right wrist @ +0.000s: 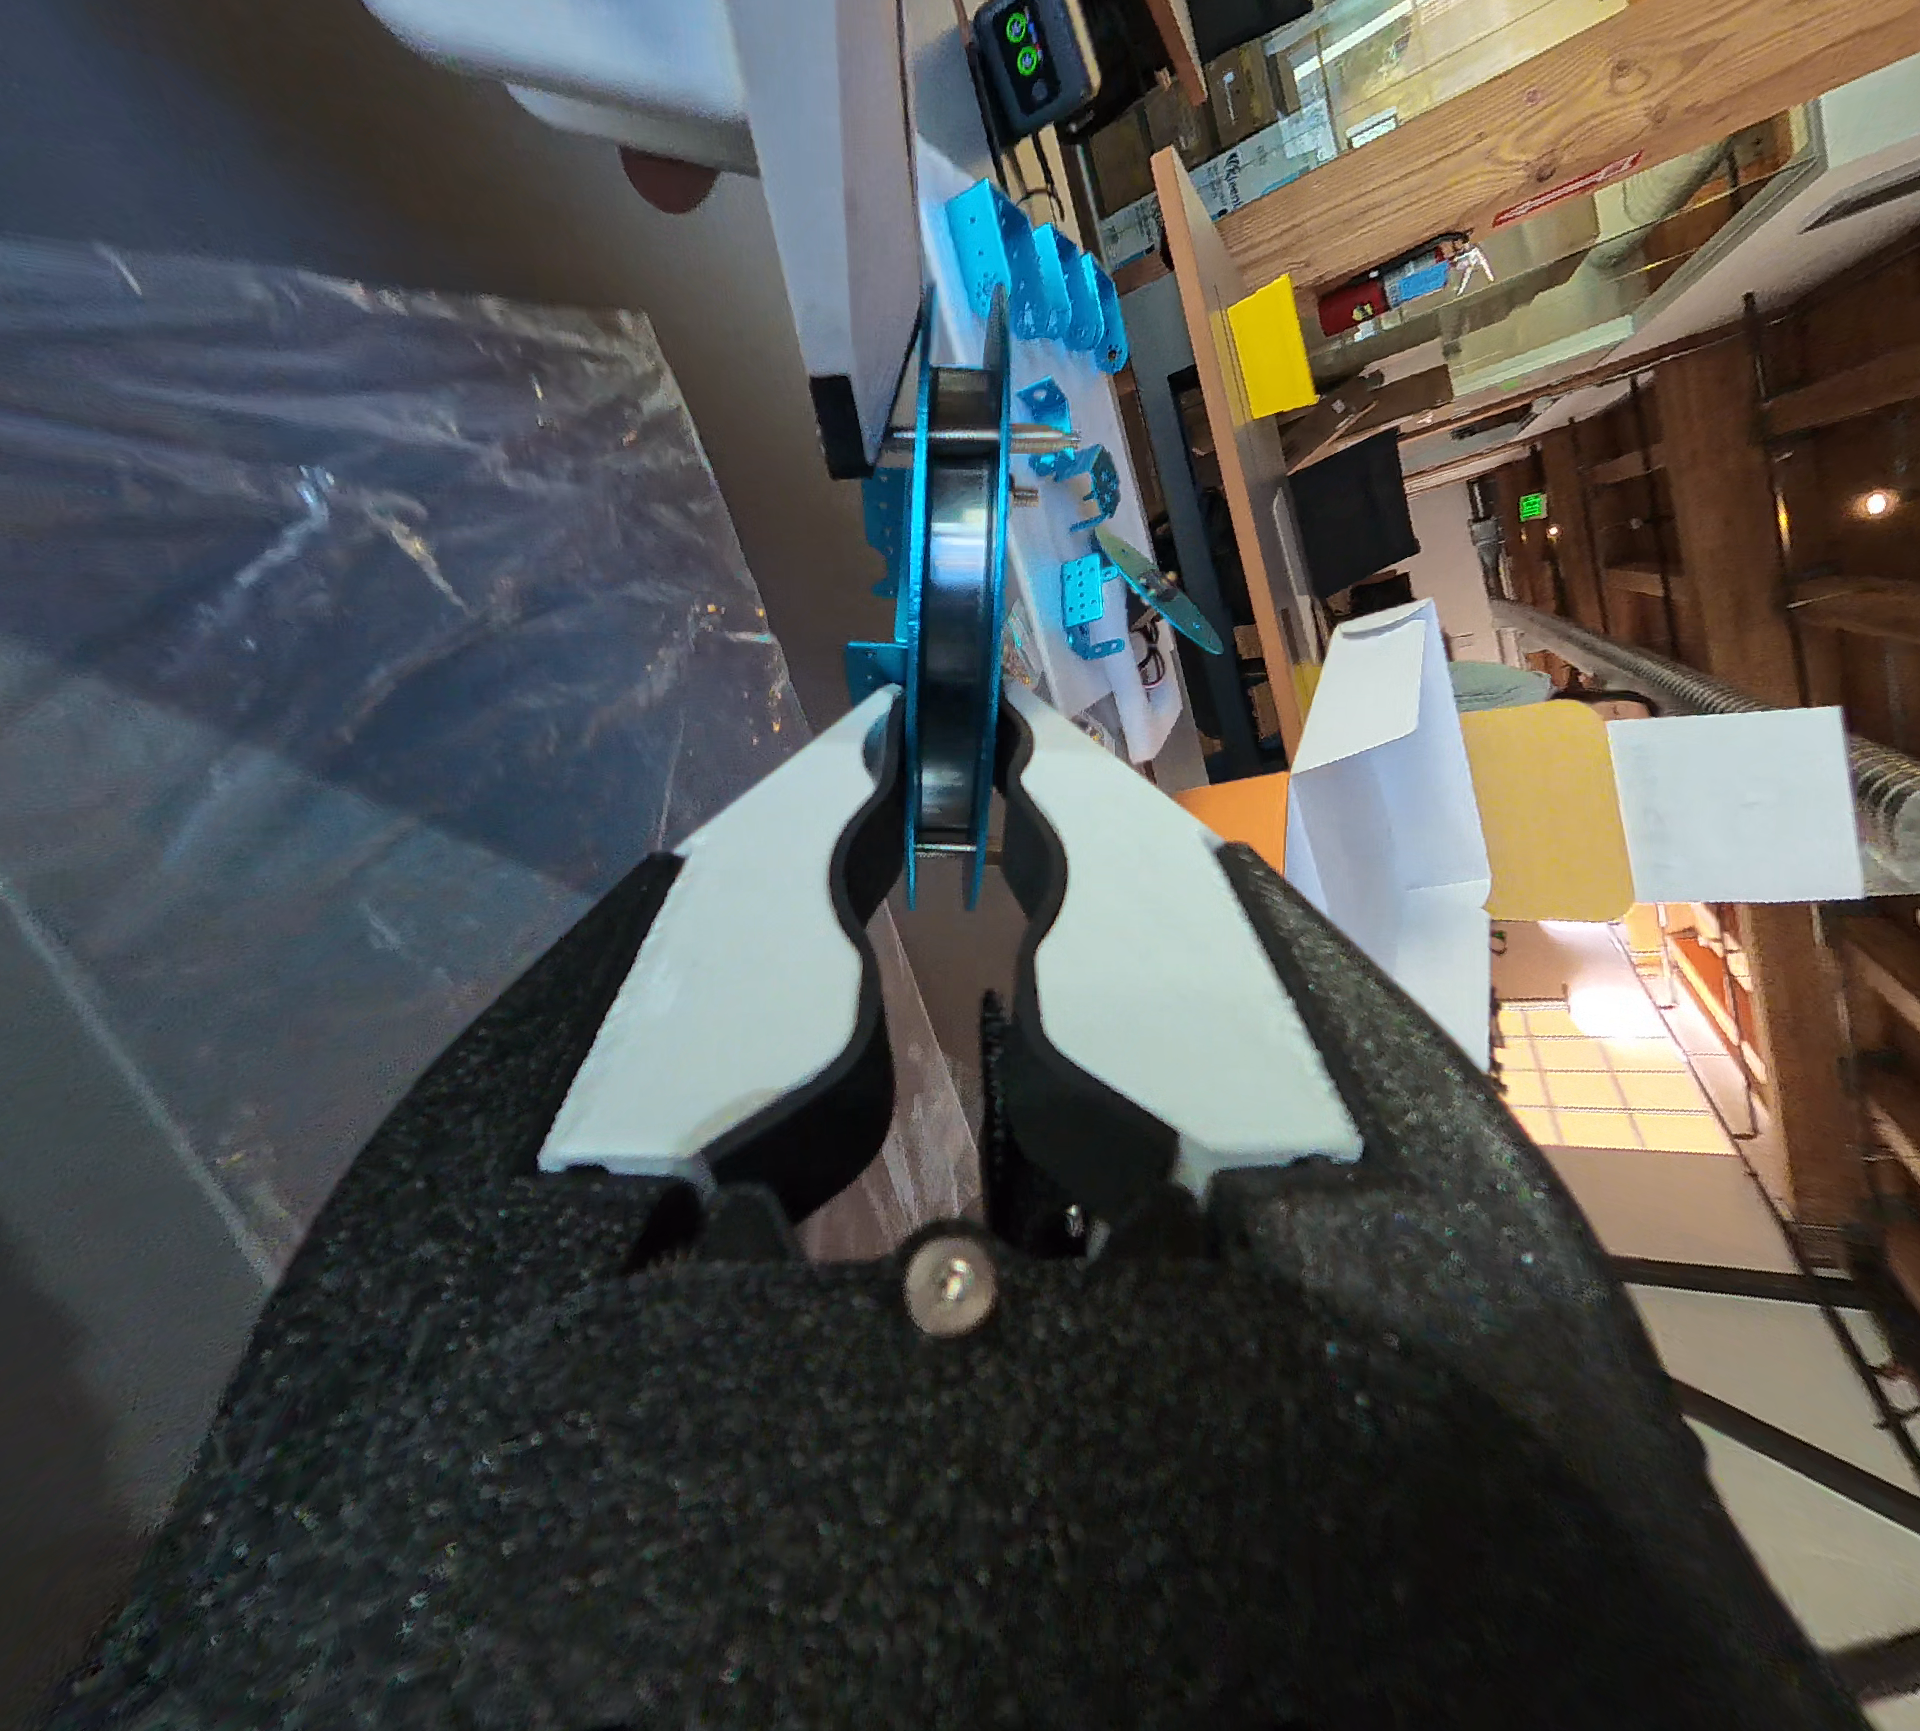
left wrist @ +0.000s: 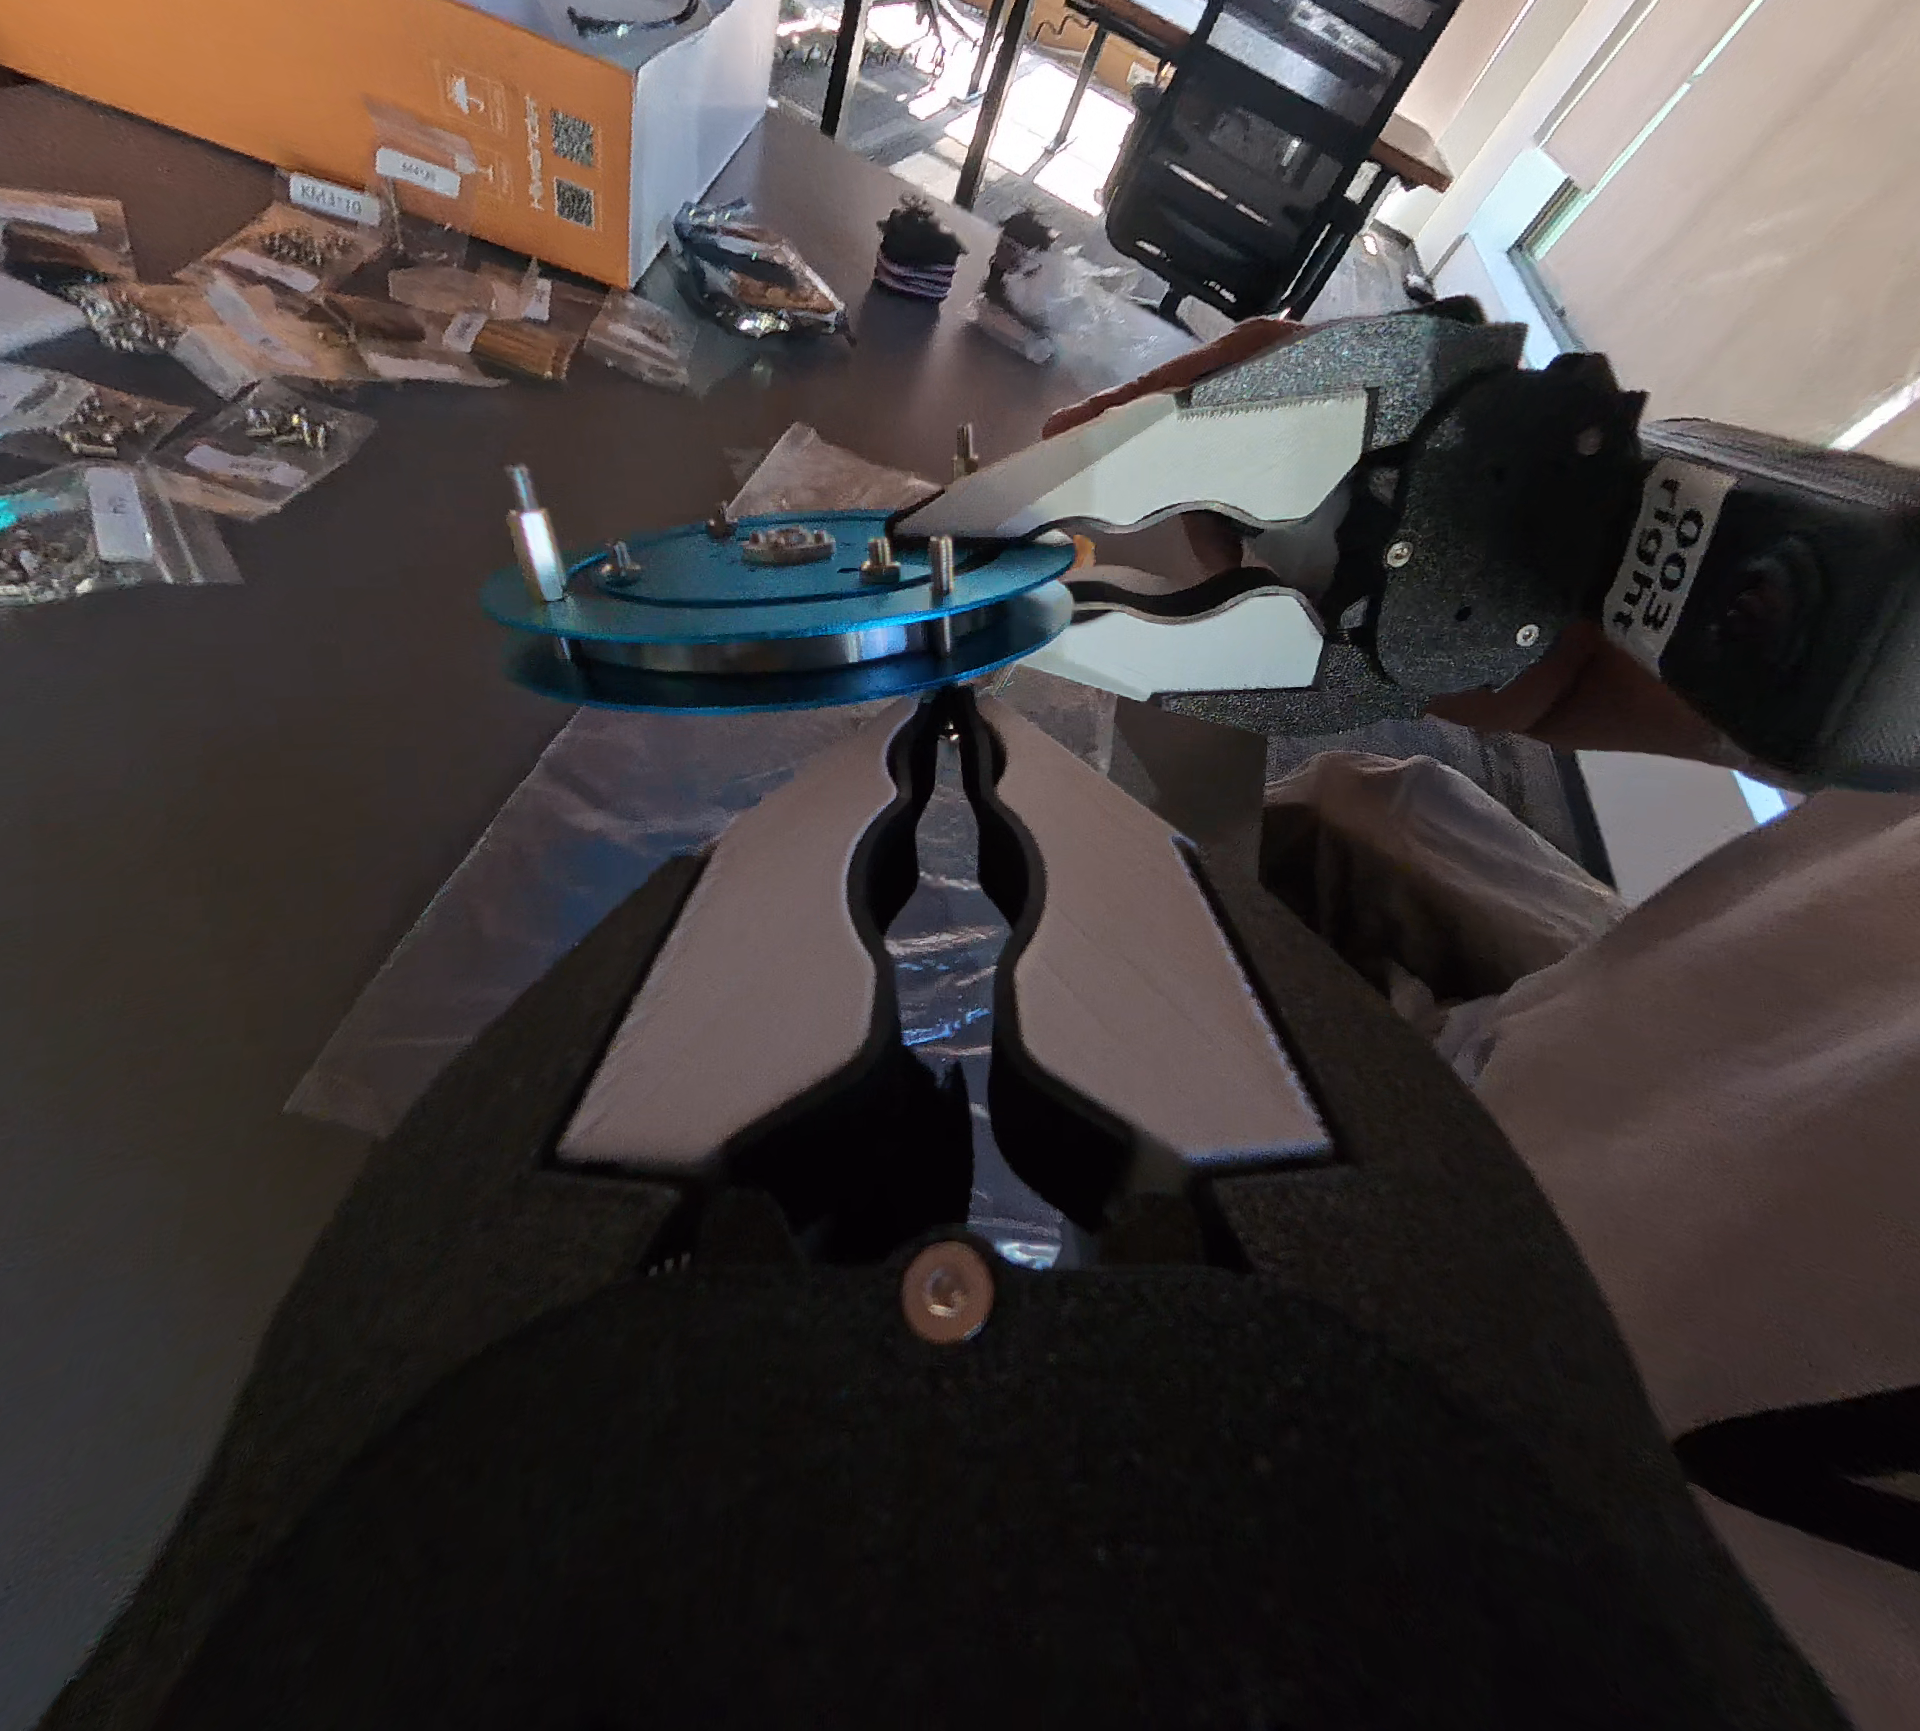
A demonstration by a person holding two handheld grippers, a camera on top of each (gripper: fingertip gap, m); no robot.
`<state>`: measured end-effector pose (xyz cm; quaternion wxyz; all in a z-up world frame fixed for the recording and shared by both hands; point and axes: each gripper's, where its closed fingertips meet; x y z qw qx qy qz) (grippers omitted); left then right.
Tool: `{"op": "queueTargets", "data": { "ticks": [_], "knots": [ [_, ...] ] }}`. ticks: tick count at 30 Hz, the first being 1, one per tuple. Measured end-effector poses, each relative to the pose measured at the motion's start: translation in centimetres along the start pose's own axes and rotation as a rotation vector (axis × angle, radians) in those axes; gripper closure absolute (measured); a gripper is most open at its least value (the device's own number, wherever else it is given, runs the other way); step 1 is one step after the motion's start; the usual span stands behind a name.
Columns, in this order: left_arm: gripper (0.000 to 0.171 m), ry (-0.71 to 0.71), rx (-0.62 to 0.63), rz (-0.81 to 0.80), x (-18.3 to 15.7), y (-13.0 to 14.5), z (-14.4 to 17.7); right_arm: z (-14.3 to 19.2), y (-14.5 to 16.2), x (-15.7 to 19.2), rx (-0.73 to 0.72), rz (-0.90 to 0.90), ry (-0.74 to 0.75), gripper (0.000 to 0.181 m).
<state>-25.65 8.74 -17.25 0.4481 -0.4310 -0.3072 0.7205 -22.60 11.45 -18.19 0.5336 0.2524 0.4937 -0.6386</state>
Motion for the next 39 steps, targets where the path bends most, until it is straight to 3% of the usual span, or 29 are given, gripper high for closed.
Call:
{"op": "queueTargets", "data": {
  "ticks": [7, 12, 18, 23, 26, 31, 39],
  "knots": [
    [0.169, -0.026, 0.085, 0.054, 1.9, 2.7, -2.4, -1.8, 2.0, 2.0, 0.043, 0.094, 0.023, 0.168],
    [0.169, -0.101, 0.165, 0.003, 2.6, 4.8, -2.6, -2.5, 2.2, 4.2, 0.057, 0.113, -0.027, 0.168],
    [0.169, -0.124, 0.170, 0.023, 3.0, 6.0, -2.6, -2.5, 1.9, 5.4, 0.055, 0.149, 0.013, 0.166],
    [0.169, -0.110, 0.165, 0.026, 2.7, 6.0, -2.7, 0.6, -0.3, 6.4, -0.101, -0.102, -0.322, 0.139],
    [0.169, -0.106, 0.165, 0.022, 2.6, 6.0, -2.7, 2.7, -2.4, 4.4, -0.240, -0.378, -0.620, 0.150],
    [0.169, -0.104, 0.162, 0.022, 2.5, 6.0, -2.7, 1.2, -3.1, 3.1, -0.283, -0.714, -1.077, 0.159],
    [0.169, -0.099, 0.162, 0.023, 2.5, 6.0, -2.7, -0.8, -2.6, 4.5, -0.236, -0.732, -1.161, 0.165]
  ]
}}
Point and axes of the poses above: each gripper's, where its closed fingertips meet, z back along the fingers, y out of its underside, x = y × z across the jaws, and after that the axes turned 9 degrees about x, right-handed
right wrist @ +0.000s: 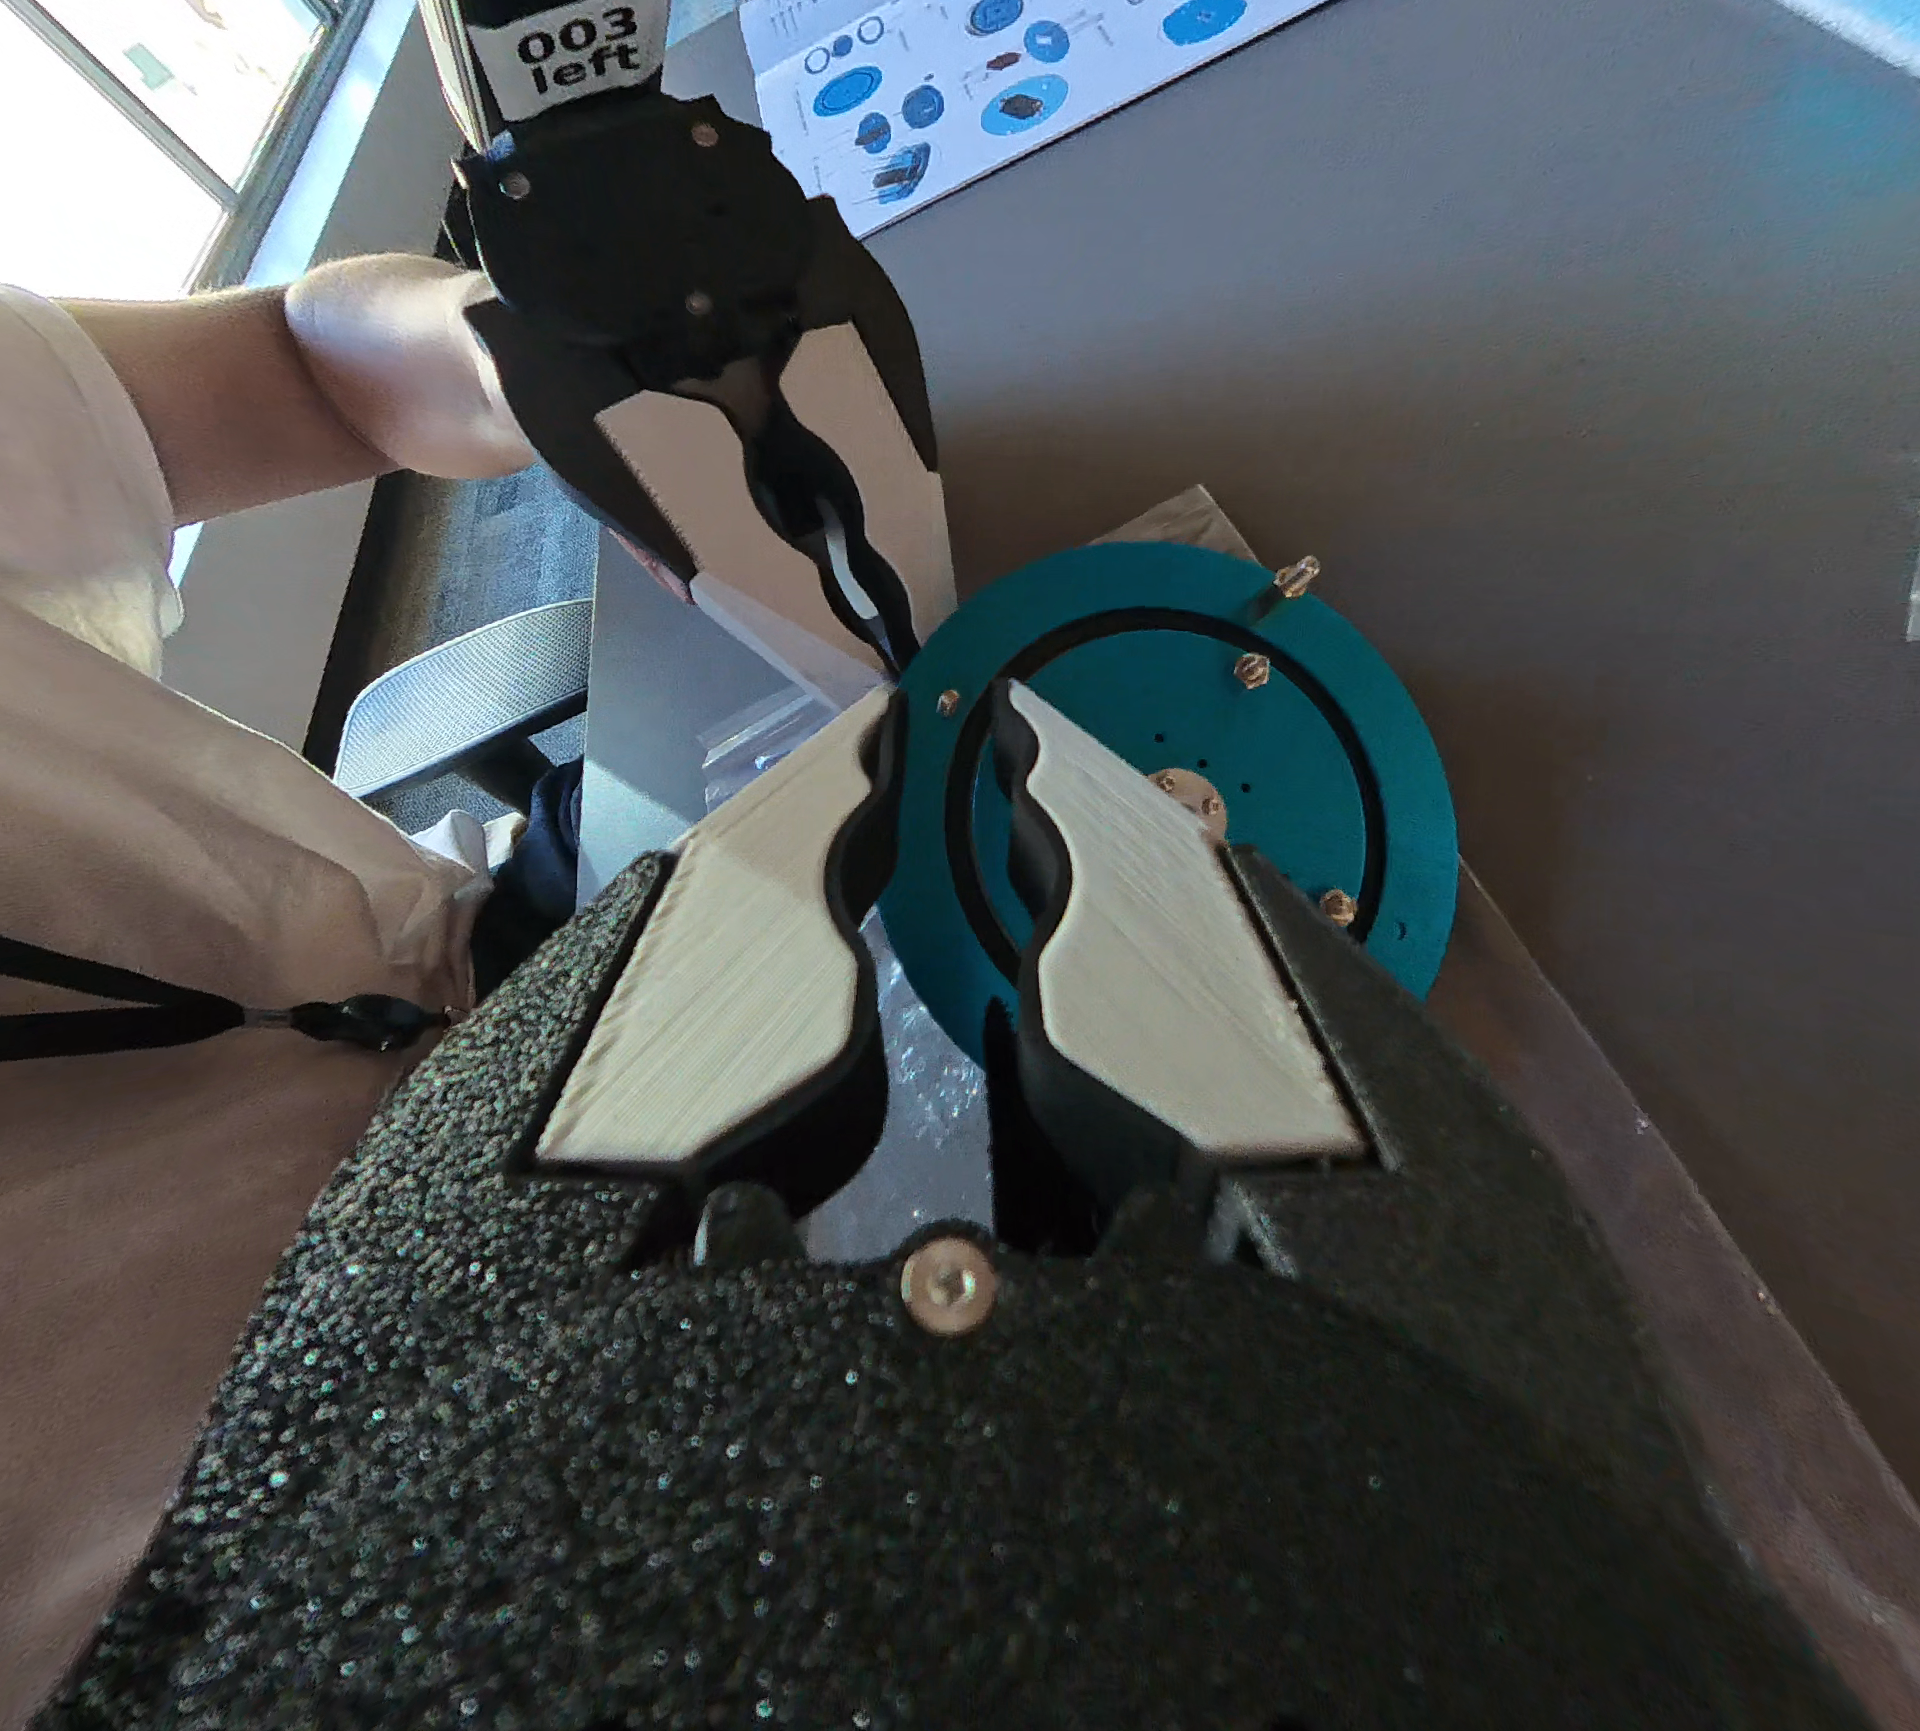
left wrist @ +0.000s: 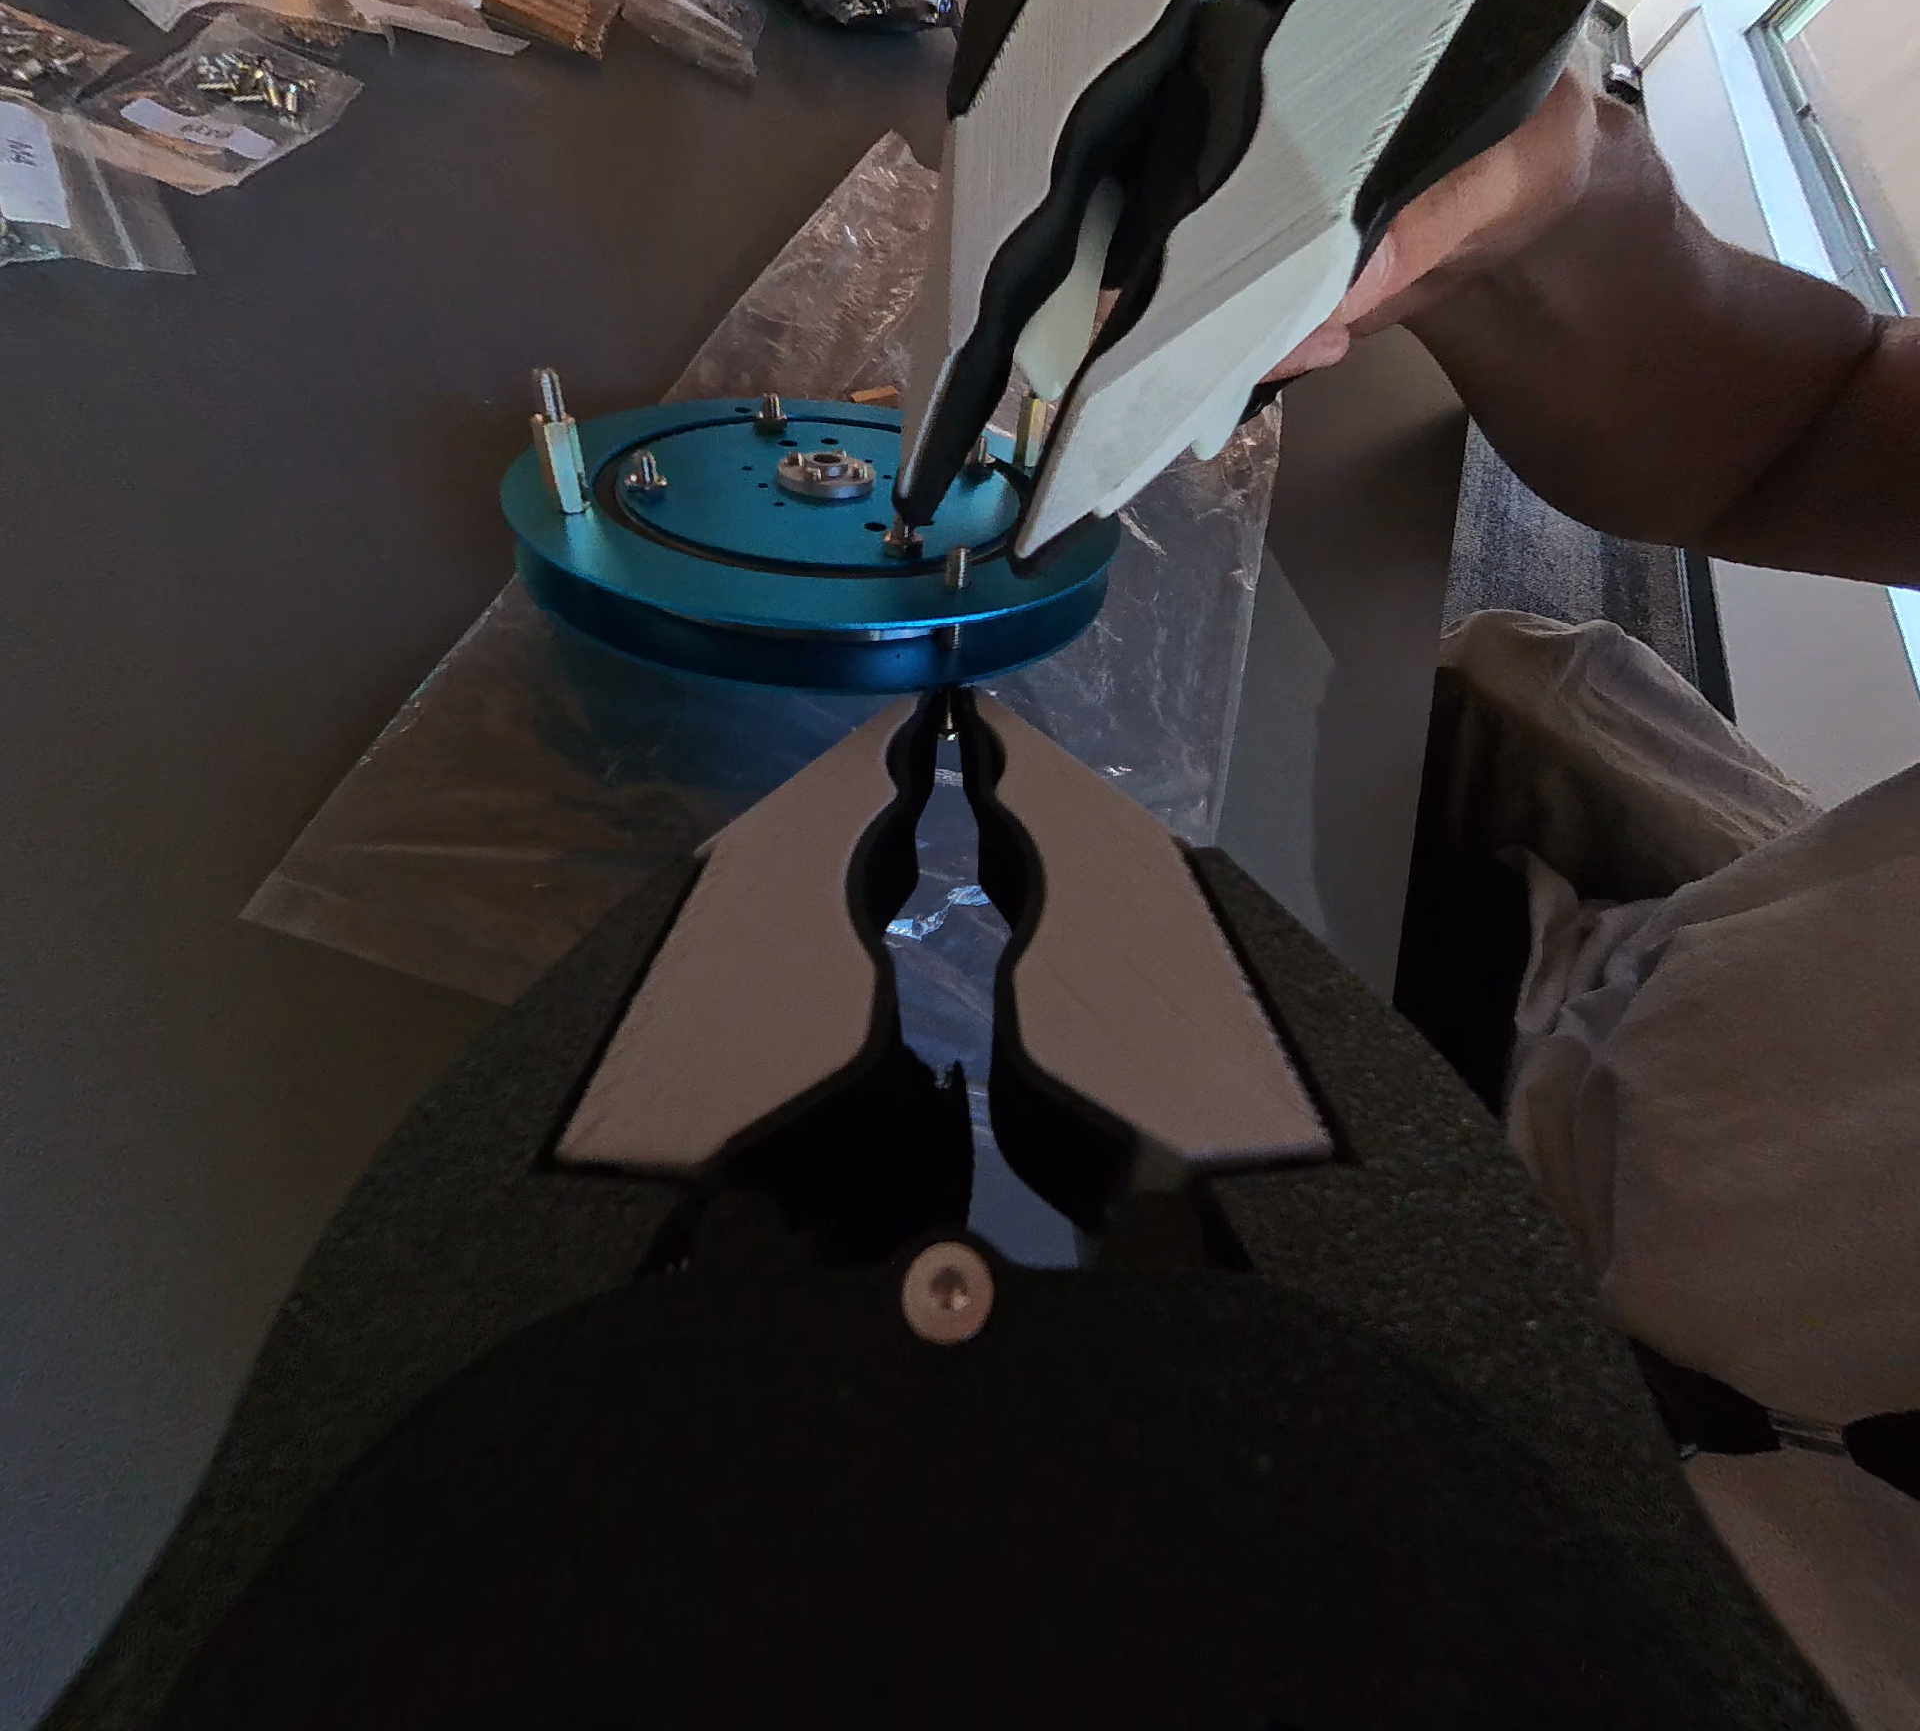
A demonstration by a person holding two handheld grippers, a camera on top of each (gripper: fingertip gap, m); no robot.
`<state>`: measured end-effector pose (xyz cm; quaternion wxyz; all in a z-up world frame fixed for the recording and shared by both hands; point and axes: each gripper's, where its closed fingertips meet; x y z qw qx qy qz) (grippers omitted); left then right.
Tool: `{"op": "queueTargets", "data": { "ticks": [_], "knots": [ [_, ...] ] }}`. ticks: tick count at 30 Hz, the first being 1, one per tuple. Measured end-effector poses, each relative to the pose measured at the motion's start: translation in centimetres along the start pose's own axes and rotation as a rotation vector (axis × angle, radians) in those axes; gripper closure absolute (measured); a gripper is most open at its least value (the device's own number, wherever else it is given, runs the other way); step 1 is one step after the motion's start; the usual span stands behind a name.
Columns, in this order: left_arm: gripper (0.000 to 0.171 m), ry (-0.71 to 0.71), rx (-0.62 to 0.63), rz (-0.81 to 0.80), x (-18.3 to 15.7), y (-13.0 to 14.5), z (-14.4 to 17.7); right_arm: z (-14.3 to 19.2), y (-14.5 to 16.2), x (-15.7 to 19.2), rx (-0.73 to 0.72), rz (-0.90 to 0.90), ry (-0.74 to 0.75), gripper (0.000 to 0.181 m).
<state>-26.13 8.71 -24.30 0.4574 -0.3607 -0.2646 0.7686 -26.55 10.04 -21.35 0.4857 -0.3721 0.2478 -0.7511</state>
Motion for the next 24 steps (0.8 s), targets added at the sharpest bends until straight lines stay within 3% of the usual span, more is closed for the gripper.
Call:
{"op": "queueTargets", "data": {
  "ticks": [10, 16, 24],
  "knots": [
    [0.169, -0.001, 0.017, -0.003, -0.15, 0.29, -0.25, -0.55, 0.88, 0.36, 0.115, 0.024, -0.027, 0.175],
    [0.168, 0.016, 0.003, 0.015, -0.18, 0.08, -0.17, -0.41, 0.62, 0.21, 0.122, 0.078, 0.028, 0.176],
    [0.167, 0.024, 0.016, 0.037, -0.01, 0.39, -0.09, -0.63, 0.75, 0.20, 0.124, 0.040, -0.013, 0.176]
  ]
}}
Point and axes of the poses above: each gripper's, where its closed fingertips meet, z back along the fingers, y out of its underside, x = y × z across the jaws, and after that the axes turned 9 degrees about x, right-handed
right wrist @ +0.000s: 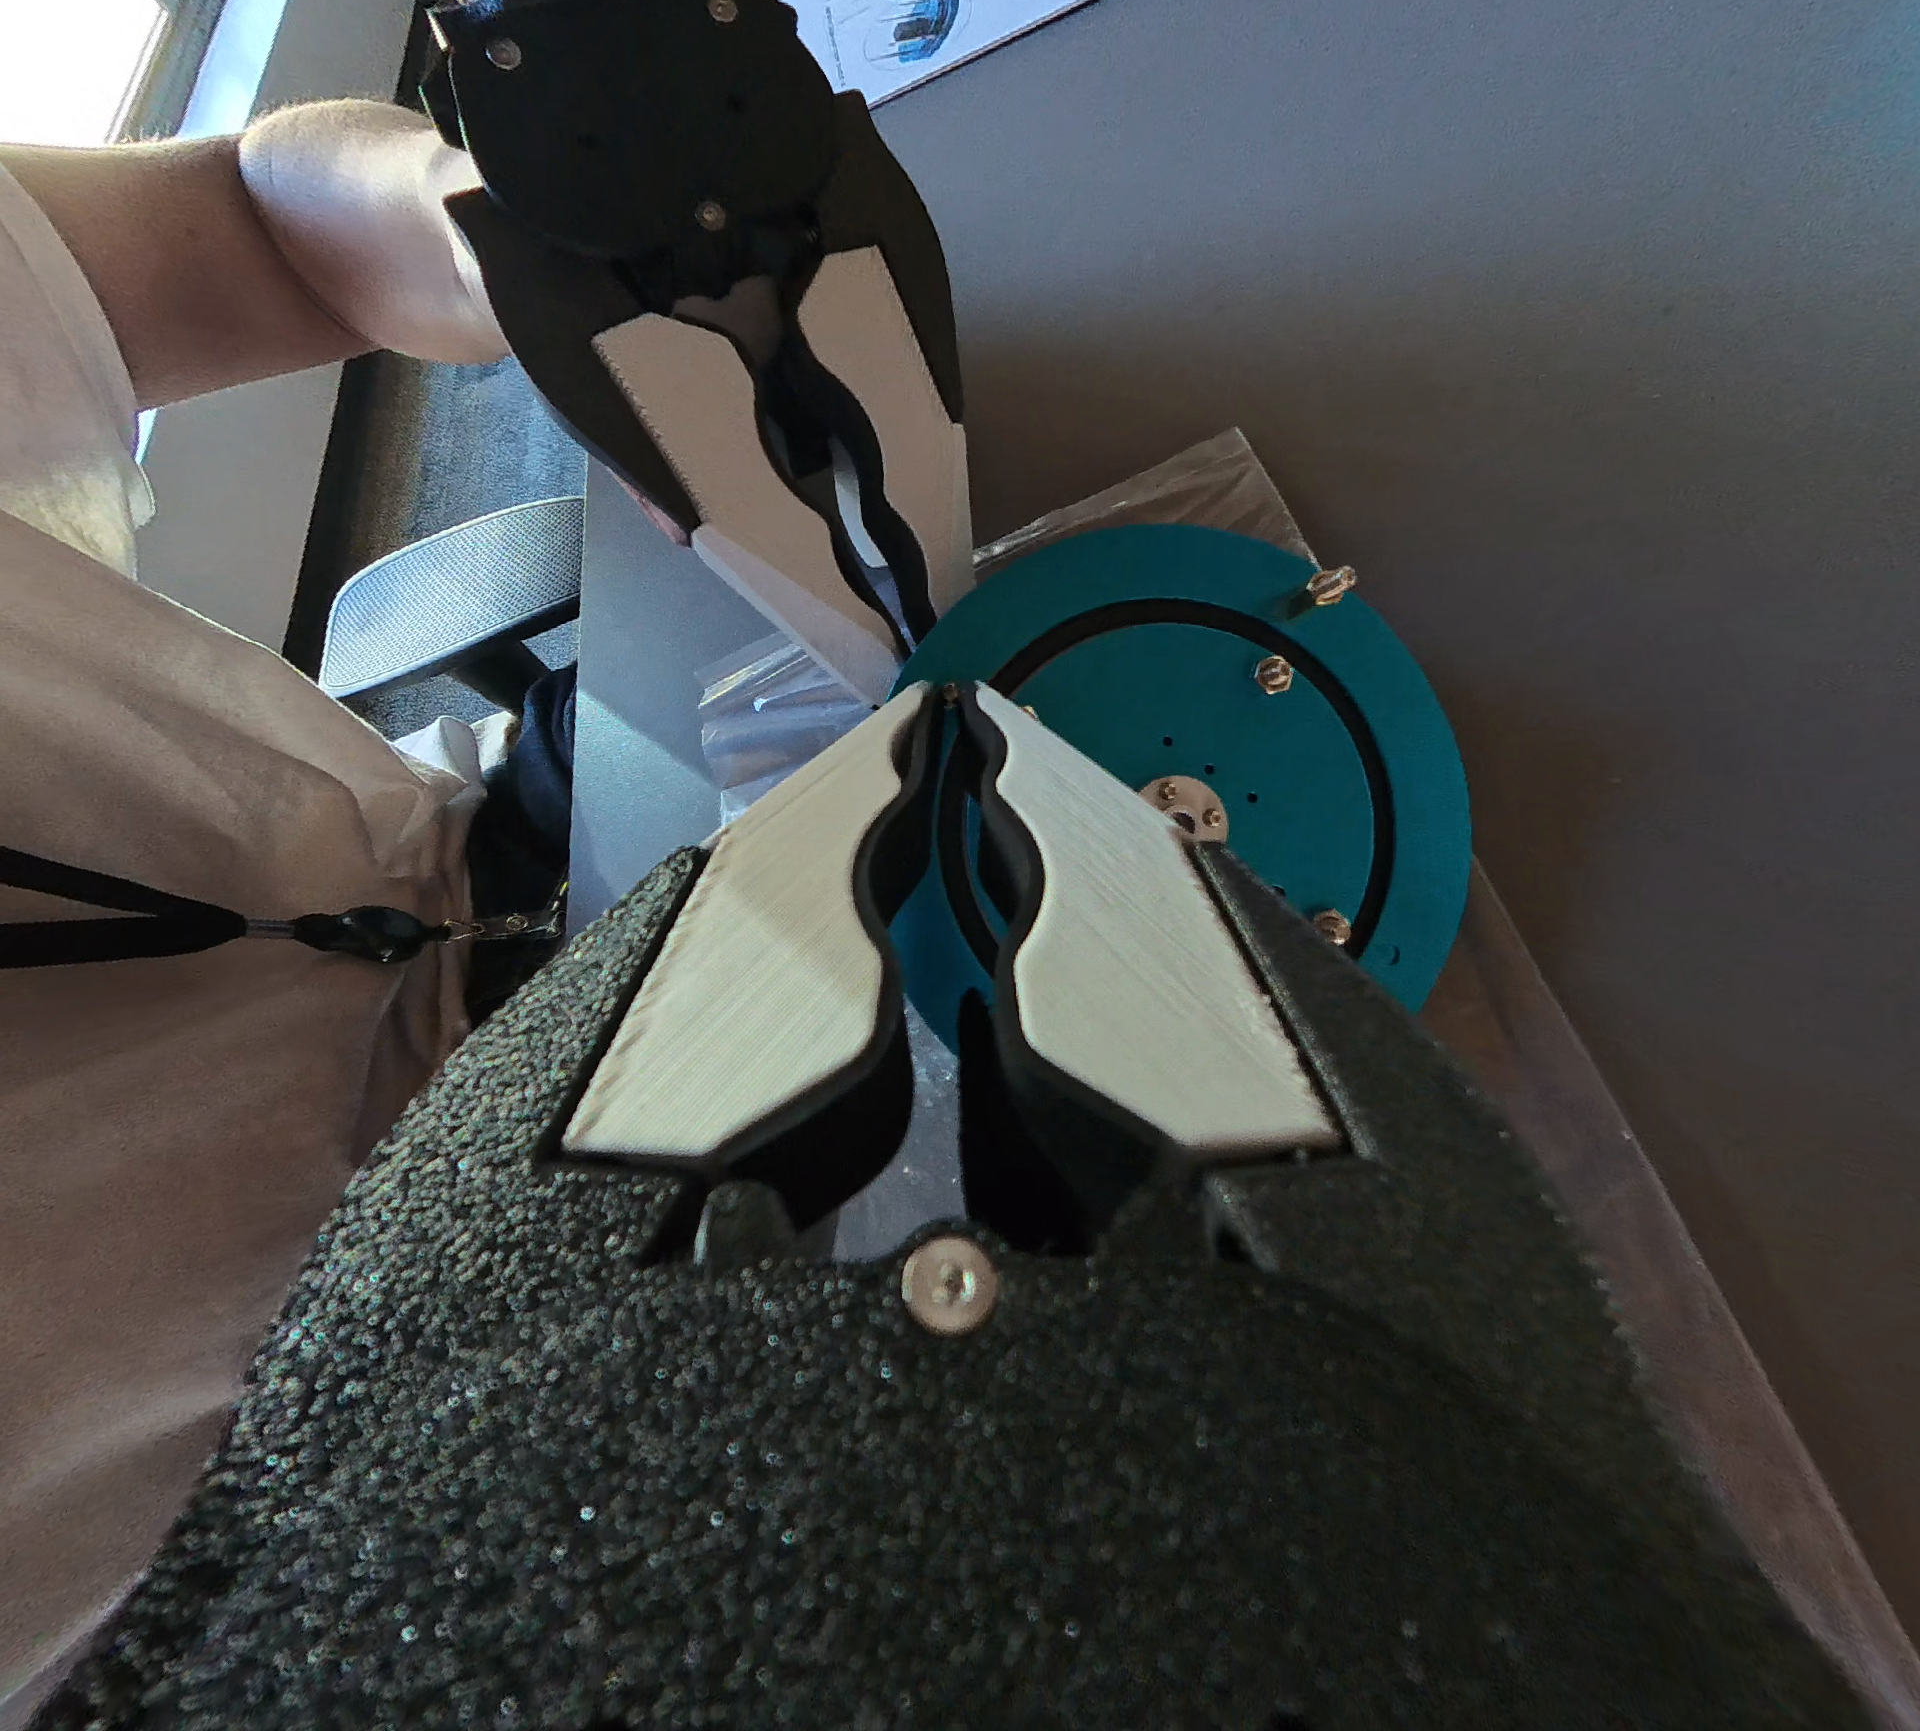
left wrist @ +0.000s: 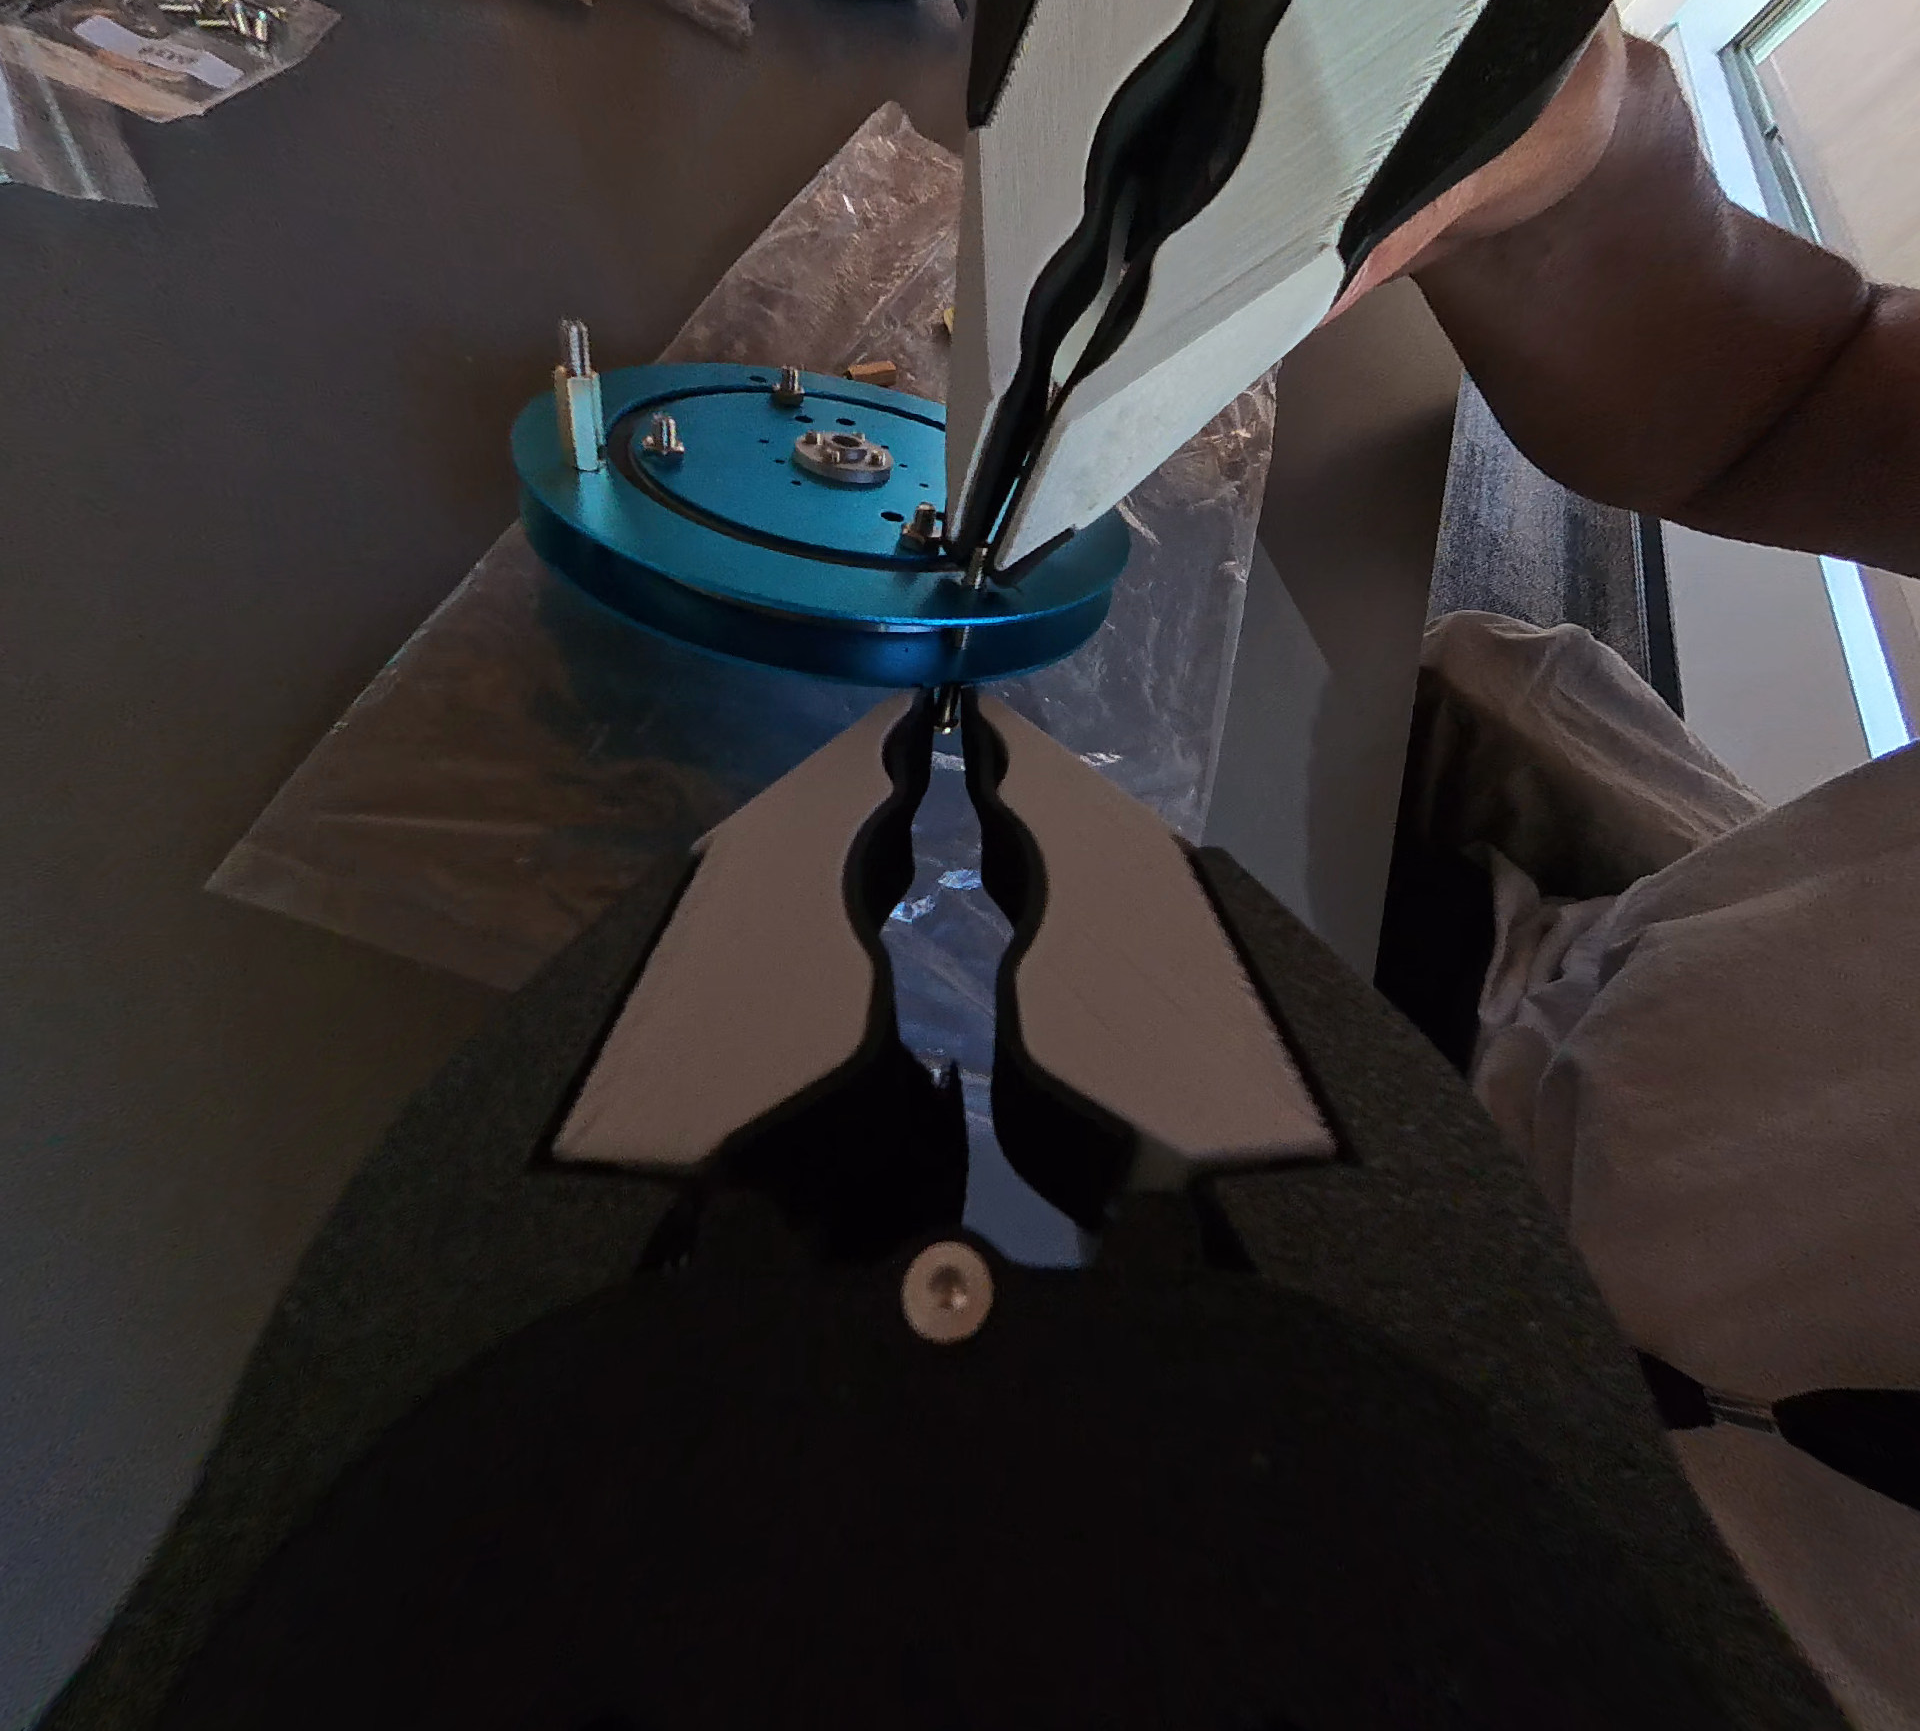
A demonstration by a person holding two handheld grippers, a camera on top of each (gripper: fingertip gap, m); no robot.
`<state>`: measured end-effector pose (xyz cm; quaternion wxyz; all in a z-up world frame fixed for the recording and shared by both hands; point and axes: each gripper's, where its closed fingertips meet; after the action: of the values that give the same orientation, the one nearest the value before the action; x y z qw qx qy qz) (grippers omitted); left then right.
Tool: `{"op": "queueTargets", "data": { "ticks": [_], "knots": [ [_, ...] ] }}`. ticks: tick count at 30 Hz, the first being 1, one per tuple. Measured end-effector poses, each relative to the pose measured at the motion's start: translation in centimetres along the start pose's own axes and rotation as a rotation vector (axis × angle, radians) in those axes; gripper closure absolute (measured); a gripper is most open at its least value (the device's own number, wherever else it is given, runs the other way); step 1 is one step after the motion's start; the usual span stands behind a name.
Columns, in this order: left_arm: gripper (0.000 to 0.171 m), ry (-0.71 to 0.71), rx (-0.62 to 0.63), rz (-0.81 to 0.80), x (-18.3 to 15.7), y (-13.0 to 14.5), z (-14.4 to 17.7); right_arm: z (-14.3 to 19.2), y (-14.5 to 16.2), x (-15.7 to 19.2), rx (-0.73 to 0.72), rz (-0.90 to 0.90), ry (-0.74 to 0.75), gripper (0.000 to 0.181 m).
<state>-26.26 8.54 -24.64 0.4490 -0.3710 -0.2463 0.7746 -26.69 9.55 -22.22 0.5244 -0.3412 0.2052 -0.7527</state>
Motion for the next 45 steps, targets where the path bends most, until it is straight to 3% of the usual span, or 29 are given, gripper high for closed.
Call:
{"op": "queueTargets", "data": {
  "ticks": [6, 14, 21, 33, 45],
  "knots": [
    [0.162, 0.011, -0.010, 0.000, -0.2, 0.0, 0.5, 0.0, -0.2, 0.1, -0.010, -0.002, -0.007, 0.177],
    [0.155, -0.016, 0.070, 0.007, -0.1, 2.1, 0.9, 0.2, 0.3, -0.7, -0.013, -0.024, 0.018, 0.179],
    [0.156, -0.083, 0.016, -0.099, 0.3, 0.6, 2.4, -0.6, 0.9, -0.2, 0.058, 0.050, 0.103, 0.179],
    [0.156, -0.062, 0.053, -0.301, -0.9, 0.6, 1.2, -0.9, 1.9, 0.3, 0.125, 0.097, 0.149, 0.178],
    [0.157, -0.056, 0.063, -0.350, -0.9, 0.3, 0.1, -1.5, 2.6, 0.2, 0.105, 0.097, 0.170, 0.178]
  ]
}}
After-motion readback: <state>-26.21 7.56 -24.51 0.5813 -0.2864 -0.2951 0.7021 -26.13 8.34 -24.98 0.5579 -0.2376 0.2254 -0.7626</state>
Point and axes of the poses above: each gripper's, where its closed fingertips meet, z back along the fingers, y out of its underside, x = y × z across the jaws, and after that the axes turned 9 degrees about x, right-handed
